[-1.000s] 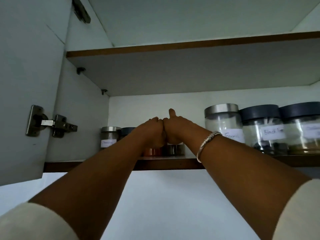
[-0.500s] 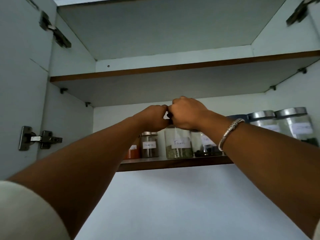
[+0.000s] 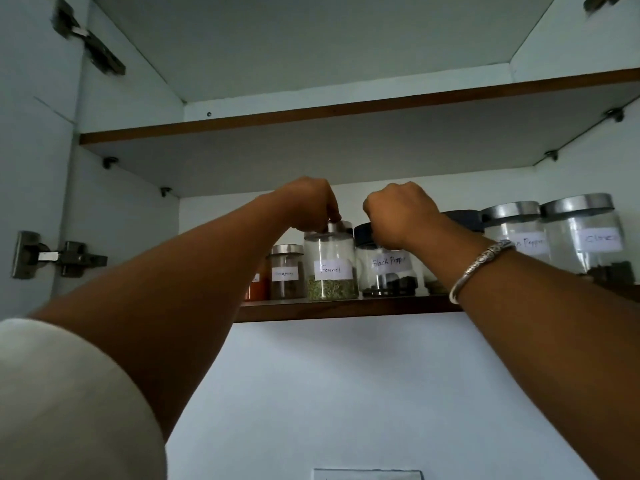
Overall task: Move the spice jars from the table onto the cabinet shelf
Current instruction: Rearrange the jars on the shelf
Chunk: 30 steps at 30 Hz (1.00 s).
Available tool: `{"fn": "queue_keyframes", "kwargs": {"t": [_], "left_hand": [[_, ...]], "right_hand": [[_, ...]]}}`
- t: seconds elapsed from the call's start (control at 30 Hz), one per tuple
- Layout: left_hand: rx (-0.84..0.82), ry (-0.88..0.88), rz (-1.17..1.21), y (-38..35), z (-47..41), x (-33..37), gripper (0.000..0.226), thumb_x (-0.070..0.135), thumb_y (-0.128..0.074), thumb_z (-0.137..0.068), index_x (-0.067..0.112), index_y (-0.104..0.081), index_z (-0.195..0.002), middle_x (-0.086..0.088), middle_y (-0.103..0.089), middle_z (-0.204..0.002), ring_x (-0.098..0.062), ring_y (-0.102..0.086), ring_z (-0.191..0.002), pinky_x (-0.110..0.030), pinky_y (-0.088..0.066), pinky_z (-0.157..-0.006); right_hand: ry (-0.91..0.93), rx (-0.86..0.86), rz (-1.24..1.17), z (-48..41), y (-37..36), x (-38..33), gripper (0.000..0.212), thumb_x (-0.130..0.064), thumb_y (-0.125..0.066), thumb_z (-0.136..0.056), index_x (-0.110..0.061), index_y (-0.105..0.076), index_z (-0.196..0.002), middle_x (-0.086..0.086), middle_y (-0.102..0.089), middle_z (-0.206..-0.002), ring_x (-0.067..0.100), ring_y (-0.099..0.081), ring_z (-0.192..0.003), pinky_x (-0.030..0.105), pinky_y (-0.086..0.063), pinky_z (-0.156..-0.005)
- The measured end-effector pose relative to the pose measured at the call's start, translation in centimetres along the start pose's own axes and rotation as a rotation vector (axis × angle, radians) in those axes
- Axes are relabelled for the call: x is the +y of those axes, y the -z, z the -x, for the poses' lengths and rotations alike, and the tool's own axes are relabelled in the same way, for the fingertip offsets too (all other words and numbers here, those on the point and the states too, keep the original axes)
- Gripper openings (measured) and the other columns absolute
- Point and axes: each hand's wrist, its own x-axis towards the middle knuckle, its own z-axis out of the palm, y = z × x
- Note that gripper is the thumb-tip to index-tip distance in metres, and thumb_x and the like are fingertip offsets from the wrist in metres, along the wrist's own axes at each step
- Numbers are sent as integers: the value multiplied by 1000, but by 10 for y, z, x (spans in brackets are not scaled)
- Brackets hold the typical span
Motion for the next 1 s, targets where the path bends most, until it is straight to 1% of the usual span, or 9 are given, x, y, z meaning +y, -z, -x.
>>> {"fn": "queue_keyframes", "kwargs": {"t": [0.17,0.27,0.4,0.5,0.67,0.8,0.87,0.93,1.0], "left_hand": [[30,46,44,-28,-17,-11,44,-3,-58,-84,16,-60,-124,-4,-63,-123,-21,-60,-107,-26,-47,-86],[42,48,66,-44,-27,-17,41,0,-56,-86,13,-59,-125,-6,-61,-127,-21,-57,-113,-23,-41,-89],[35,30,41,-63,-43,-24,41,1,-52,-89,12,-55,-129,-8,-58,-131,-23,-54,-118,-26,-40,-95],[30,18,17,-76,-55,-29,41,2,-51,-90,11,-53,-131,-8,-55,-134,-24,-52,-120,-28,-39,-99],[24,7,-27,-95,-71,-38,42,3,-51,-90,12,-53,-131,-7,-55,-134,-24,-52,-119,-29,-41,-99],[35,35,-3,-108,-81,-45,41,3,-52,-90,11,-53,-130,-8,-56,-133,-24,-53,-118,-30,-42,-98],[36,32,-44,-113,-85,-46,40,5,-51,-91,11,-54,-130,-9,-56,-132,-25,-53,-117,-31,-43,-99],[38,21,-109,-119,-88,-46,36,4,-50,-91,8,-57,-126,-10,-58,-128,-26,-55,-114,-30,-43,-96],[35,29,-146,-124,-89,-45,32,4,-48,-91,4,-58,-122,-11,-59,-125,-26,-56,-112,-29,-44,-93]], "right_hand": [[24,-39,10,-11,-18,-6,15,-13,-56,-83,-7,-60,-97,14,-59,-101,27,-54,-84,31,-40,-71],[13,-73,26,-20,-28,-7,7,-14,-58,-84,-10,-54,-88,10,-52,-86,23,-46,-73,30,-39,-66],[-17,-146,-29,-34,-44,-10,17,-12,-57,-85,-13,-43,-75,7,-44,-77,22,-45,-72,30,-38,-65],[-57,-208,-74,-43,-55,-8,5,-11,-56,-86,-9,-52,-88,8,-48,-83,22,-48,-75,29,-40,-66],[-68,-307,-69,-58,-75,-8,20,-11,-56,-88,-4,-57,-107,10,-55,-99,21,-50,-81,28,-43,-71],[-61,-334,-24,-70,-90,-12,20,-12,-55,-89,-5,-57,-109,6,-50,-89,21,-50,-82,29,-43,-72],[-62,-354,-15,-75,-95,-12,16,-12,-56,-88,-6,-57,-103,4,-46,-78,21,-50,-81,29,-43,-71],[-80,-368,-11,-79,-102,-11,5,-10,-56,-88,-5,-56,-87,4,-43,-71,20,-49,-75,29,-42,-71],[-90,-362,-35,-81,-107,-12,22,-11,-56,-88,-6,-50,-68,5,-43,-65,18,-46,-62,30,-42,-67]]}}
